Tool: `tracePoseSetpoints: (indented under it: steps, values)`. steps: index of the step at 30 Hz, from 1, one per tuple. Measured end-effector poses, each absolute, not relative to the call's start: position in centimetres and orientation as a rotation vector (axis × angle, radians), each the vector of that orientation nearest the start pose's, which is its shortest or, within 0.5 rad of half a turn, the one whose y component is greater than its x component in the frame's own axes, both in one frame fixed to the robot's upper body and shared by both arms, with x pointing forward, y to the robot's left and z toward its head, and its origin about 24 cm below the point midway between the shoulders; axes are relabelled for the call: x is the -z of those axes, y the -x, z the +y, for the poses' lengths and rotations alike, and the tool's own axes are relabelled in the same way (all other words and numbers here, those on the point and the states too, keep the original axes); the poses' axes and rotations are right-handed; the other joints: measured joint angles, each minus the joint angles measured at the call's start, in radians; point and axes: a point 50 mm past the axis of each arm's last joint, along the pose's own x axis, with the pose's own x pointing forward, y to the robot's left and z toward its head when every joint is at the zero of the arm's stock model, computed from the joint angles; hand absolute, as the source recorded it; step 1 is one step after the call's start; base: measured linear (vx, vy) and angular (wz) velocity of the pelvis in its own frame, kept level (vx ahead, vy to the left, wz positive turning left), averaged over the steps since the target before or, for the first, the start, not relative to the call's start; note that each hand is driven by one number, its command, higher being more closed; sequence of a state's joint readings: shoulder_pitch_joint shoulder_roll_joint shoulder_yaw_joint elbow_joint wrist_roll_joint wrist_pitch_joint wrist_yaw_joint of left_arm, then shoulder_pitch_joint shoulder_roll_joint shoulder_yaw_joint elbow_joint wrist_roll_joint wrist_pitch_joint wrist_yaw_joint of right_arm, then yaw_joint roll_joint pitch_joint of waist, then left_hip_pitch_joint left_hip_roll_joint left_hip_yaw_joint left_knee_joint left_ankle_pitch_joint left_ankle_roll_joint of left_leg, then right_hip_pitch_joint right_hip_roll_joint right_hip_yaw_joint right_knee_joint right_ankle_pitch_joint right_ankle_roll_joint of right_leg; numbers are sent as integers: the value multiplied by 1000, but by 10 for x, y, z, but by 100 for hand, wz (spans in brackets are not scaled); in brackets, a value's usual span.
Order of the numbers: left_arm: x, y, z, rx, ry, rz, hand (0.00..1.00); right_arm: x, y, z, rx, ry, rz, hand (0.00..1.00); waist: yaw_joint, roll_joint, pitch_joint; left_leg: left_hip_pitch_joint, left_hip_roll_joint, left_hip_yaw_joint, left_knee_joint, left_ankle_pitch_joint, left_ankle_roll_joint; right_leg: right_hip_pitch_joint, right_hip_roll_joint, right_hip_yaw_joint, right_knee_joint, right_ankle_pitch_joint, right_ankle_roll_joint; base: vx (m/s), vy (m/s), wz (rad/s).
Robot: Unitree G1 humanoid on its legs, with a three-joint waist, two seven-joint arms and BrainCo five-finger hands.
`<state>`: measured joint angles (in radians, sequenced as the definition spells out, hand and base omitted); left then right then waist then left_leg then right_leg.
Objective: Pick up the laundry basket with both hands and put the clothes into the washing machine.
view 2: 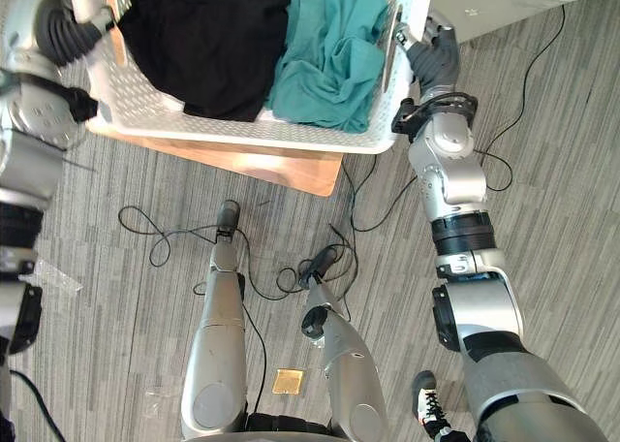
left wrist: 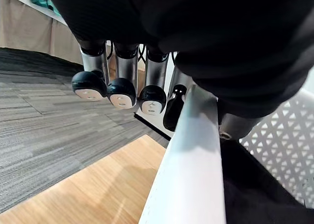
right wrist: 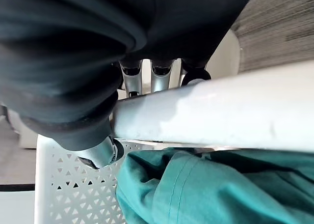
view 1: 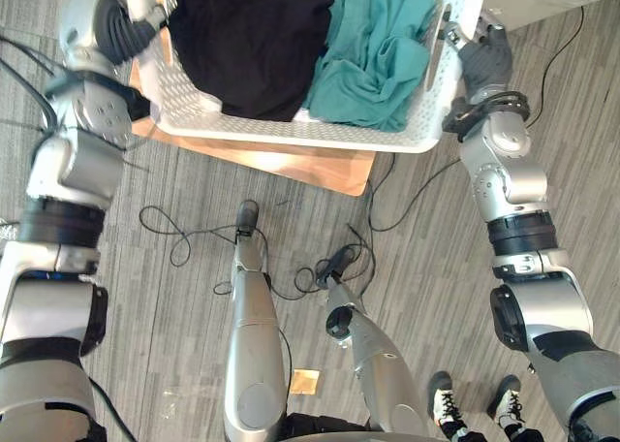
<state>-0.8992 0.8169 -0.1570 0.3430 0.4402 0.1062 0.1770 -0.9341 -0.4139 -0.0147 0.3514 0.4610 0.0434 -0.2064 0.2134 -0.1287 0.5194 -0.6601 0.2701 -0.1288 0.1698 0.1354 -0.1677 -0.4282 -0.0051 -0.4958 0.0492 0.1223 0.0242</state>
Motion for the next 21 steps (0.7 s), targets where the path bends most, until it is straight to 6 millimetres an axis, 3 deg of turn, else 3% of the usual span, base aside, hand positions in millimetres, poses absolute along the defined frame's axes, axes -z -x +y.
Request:
tracePoseSetpoints:
  steps: [6, 9, 11, 12, 15, 19, 21]
  values:
    - [-269, -327, 235, -445, -951, -641, 100, -247, -344, -207, 86, -117, -566, 100, -9, 2, 0, 107, -28, 10, -35, 1, 1, 70, -26, 20, 21, -37, 6, 102, 42, 4]
    - [-220, -307, 218, -409, -787, -605, 100, -212, -321, -217, 114, -162, -526, 100, -17, 4, -1, 198, -51, -3, -52, 0, 1, 134, -55, 22, 72, -86, 17, 141, 16, 23]
    - [-177, -292, 209, -373, -671, -505, 100, -187, -311, -220, 123, -170, -469, 100, -28, 9, -4, 259, -66, -3, -52, -13, 4, 174, -78, 26, 122, -129, 19, 88, 13, 16]
    - [-155, -280, 204, -363, -592, -440, 100, -173, -308, -218, 123, -170, -426, 100, -31, 15, -7, 293, -65, 0, -43, -48, 9, 196, -82, 33, 152, -156, 19, 49, 18, 4]
    - [-113, -255, 203, -298, -374, -291, 100, -138, -301, -213, 107, -178, -301, 100, -32, 18, -15, 328, -67, 10, 41, -109, 10, 234, -95, 53, 216, -203, 21, 17, 29, -5]
    - [-87, -238, 203, -233, -258, -179, 100, -94, -283, -210, 110, -212, -151, 100, -35, 48, -56, 348, -54, 2, 180, -201, 2, 263, -86, 90, 270, -233, 30, -20, 27, -27]
    - [-75, -217, 204, -246, -161, -123, 100, -59, -260, -201, 120, -268, -33, 100, -33, 77, -139, 388, -49, -95, 290, -342, -27, 269, -55, 186, 280, -246, 14, 44, 68, -128]
